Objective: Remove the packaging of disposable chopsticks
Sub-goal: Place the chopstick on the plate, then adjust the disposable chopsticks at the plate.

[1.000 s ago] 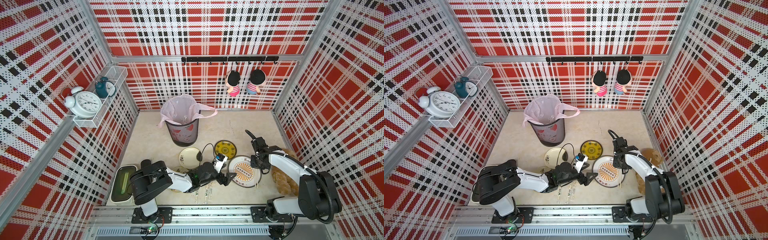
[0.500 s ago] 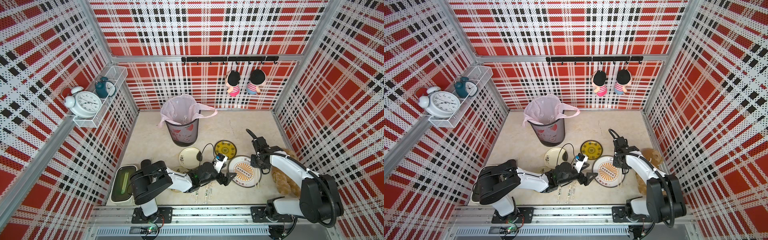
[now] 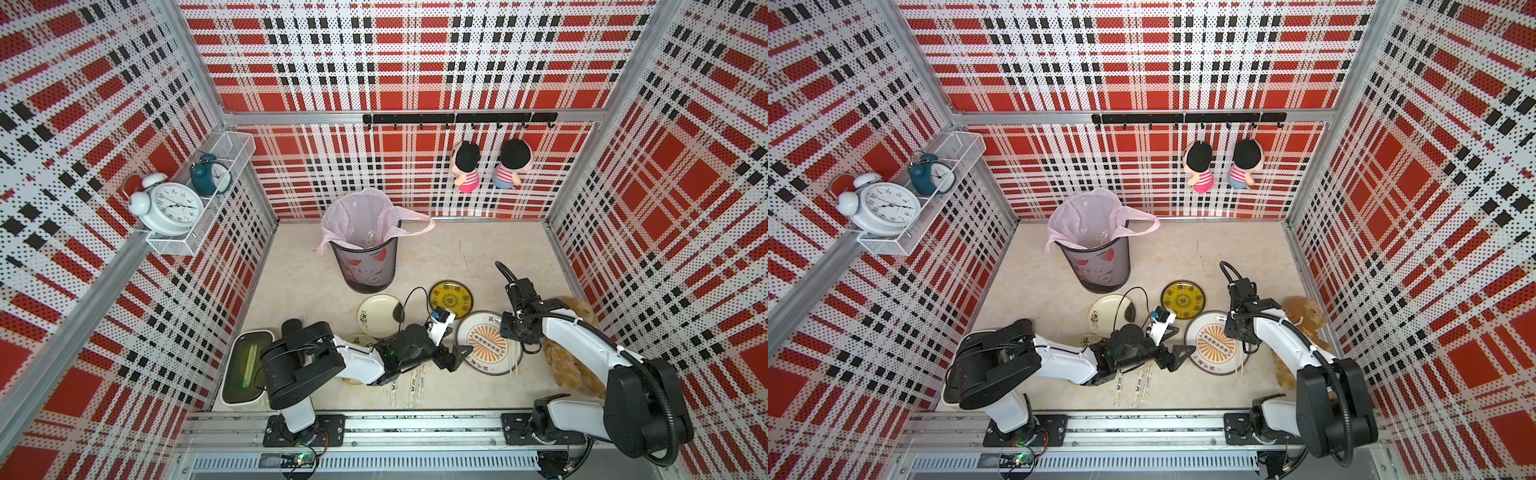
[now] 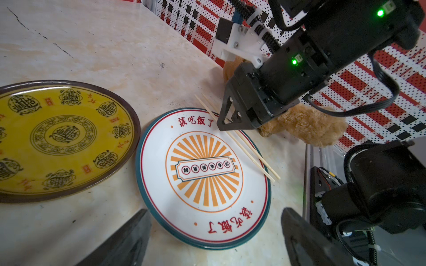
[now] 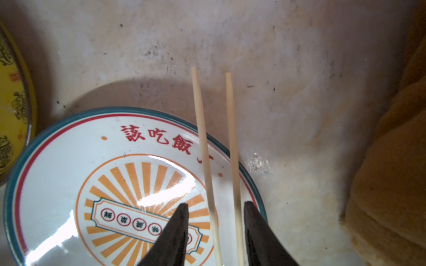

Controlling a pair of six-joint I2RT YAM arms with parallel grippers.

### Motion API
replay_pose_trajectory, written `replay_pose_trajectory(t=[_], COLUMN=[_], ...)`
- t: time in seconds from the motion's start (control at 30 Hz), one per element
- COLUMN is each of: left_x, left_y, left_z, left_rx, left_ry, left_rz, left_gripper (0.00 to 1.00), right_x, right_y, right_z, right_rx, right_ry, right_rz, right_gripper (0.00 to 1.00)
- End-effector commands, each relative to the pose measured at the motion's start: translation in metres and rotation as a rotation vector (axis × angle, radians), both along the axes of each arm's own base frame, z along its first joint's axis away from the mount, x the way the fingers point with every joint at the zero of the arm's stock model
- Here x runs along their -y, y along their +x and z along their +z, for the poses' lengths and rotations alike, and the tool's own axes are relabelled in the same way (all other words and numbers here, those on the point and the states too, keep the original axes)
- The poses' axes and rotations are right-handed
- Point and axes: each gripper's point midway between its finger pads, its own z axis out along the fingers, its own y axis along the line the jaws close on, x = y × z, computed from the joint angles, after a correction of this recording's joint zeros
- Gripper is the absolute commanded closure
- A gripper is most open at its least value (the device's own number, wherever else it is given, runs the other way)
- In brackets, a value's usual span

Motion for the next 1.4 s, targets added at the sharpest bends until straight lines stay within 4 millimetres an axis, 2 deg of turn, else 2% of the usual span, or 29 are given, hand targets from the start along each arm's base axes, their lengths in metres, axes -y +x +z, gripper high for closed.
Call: replay_pose_trajectory(t=[0.0,0.37,1.0,1.23,1.37], left_x=[-0.001,0.0,-0.001,-0.001,-0.001], left_y=[0.003,0.003,0.004,0.004,0.004], left_z=[0.008,0.008,0.007,0.007,0.006], left_rx=[0.024,0.025,0.025,0.024,0.022], left_ry=[-0.023,-0.023,-0.02,-0.02,-0.017], left_rz=[0.007,0.008,0.014,0.014,0.014], left_gripper=[0.09,0.09,0.08,0.09,0.09], right_x=[0.003,0.003,0.006,0.004,0.005], right_y=[-0.002,-0.002,-0.004,-0.002,-0.002], right_z=[-0.004,-0.009,-0.014,-0.012,-0.013], right_rx=[-0.02,-0.037,-0.064,-0.048,-0.052], right_ry=[-0.021,-0.026,-0.05,-0.042,-0.046], right_rz=[-0.02,-0.012,-0.01,-0.002,-0.002], right_gripper=[0.57,0.6,0.74,0.71,0.75])
